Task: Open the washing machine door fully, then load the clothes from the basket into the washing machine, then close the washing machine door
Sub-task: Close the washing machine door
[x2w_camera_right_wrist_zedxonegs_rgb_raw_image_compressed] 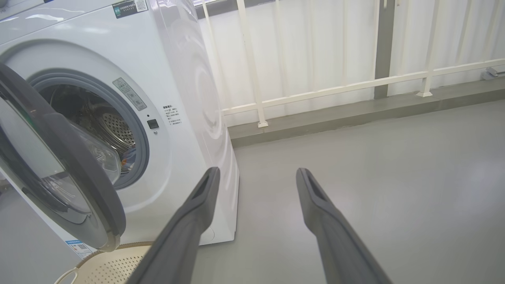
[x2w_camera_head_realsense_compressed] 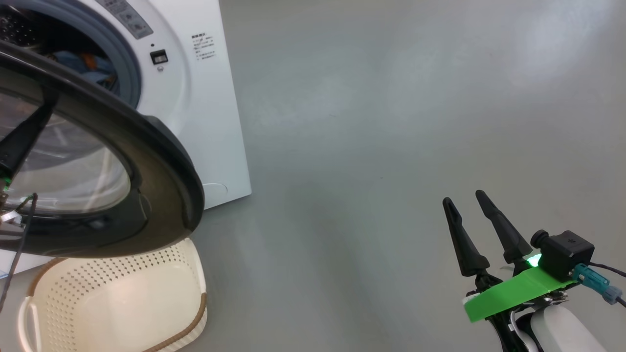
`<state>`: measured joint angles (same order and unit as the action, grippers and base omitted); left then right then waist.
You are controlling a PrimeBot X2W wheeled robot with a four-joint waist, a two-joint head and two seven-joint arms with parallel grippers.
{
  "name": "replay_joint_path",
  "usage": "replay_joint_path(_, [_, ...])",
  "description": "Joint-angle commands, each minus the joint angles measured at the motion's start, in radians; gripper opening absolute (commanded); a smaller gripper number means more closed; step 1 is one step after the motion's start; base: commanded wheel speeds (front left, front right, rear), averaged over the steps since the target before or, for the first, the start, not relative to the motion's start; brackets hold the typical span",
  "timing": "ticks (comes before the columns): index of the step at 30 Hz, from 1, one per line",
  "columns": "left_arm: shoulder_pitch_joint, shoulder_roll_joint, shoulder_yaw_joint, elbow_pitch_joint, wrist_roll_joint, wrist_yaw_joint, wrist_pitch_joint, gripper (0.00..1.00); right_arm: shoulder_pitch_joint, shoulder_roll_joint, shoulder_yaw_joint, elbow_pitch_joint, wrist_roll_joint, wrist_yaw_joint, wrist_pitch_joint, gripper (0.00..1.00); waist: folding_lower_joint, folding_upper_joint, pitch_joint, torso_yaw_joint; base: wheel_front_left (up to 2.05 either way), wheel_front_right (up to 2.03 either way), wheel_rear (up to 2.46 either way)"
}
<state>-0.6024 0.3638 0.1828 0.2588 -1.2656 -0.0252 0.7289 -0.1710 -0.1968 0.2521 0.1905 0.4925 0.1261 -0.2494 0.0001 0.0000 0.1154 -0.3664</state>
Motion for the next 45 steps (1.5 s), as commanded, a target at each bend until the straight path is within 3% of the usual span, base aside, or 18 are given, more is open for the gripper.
replay_joint_path(1, [-0.049, 0.047, 0.027, -0.015, 0.005, -0.011, -0.005, 0.0, -0.002, -0.007, 0.01, -0.024, -0.011, 0.005, -0.012, 1.0, -0.0001, 0.0, 0.0, 0.005, 0.0, 0.0, 0.0])
replay_joint_path(15, [-0.037, 0.031, 0.012, -0.008, 0.016, -0.04, -0.027, 0.0, -0.009, -0.027, 0.014, -0.011, -0.01, 0.005, -0.012, 1.0, -0.0001, 0.0, -0.028, 0.109, 0.0, 0.0, 0.0])
replay_joint_path(16, [-0.032, 0.032, 0.012, -0.014, 0.023, -0.044, -0.036, 0.25, -0.008, -0.028, 0.014, -0.01, -0.01, 0.005, -0.012, 1.0, -0.0001, 0.0, -0.03, 0.115, 0.0, 0.0, 0.0])
replay_joint_path(17, [-0.026, 0.033, 0.012, -0.022, 0.03, -0.05, -0.046, 0.43, -0.007, -0.029, 0.014, -0.01, -0.009, 0.005, -0.012, 1.0, -0.0001, 0.0, -0.031, 0.122, 0.0, 0.0, 0.0])
replay_joint_path(18, [-0.019, 0.033, 0.012, -0.029, 0.036, -0.055, -0.056, 0.67, -0.007, -0.031, 0.014, -0.009, -0.008, 0.005, -0.012, 1.0, -0.0001, 0.0, -0.032, 0.128, 0.0, 0.0, 0.0])
replay_joint_path(19, [-0.01, 0.033, 0.012, -0.037, 0.042, -0.061, -0.065, 0.97, -0.007, -0.032, 0.014, -0.01, -0.008, 0.005, -0.012, 1.0, -0.0001, 0.0, -0.033, 0.134, 0.0, 0.0, 0.0])
replay_joint_path(20, [0.0, 0.034, 0.012, -0.047, 0.049, -0.068, -0.077, 1.0, -0.008, -0.034, 0.015, -0.01, -0.007, 0.005, -0.012, 1.0, -0.0001, 0.0, -0.035, 0.138, 0.0, 0.0, 0.0])
replay_joint_path(27, [0.101, 0.077, 0.008, -0.123, 0.149, -0.099, -0.193, 1.0, -0.009, -0.048, 0.011, -0.015, -0.007, 0.005, -0.012, 1.0, -0.0001, 0.0, -0.039, 0.162, 0.0, 0.0, 0.0])
replay_joint_path(36, [0.28, 0.144, -0.018, -0.217, 0.316, -0.105, -0.464, 1.0, -0.005, -0.049, -0.003, -0.03, -0.012, 0.005, -0.012, 1.0, -0.0001, 0.0, -0.035, 0.178, 0.0, 0.0, 0.0])
replay_joint_path(40, [0.352, 0.195, -0.051, -0.242, 0.439, -0.105, -0.597, 1.0, -0.001, -0.047, -0.01, -0.035, -0.014, 0.005, -0.012, 1.0, -0.0001, 0.0, -0.034, 0.182, 0.0, 0.0, 0.0])
replay_joint_path(45, [0.468, 0.161, -0.072, -0.225, 0.537, -0.105, -0.783, 1.0, 0.008, -0.046, -0.019, -0.035, -0.014, 0.005, -0.012, 1.0, -0.0001, 0.0, -0.043, 0.19, 0.0, 0.0, 0.0])
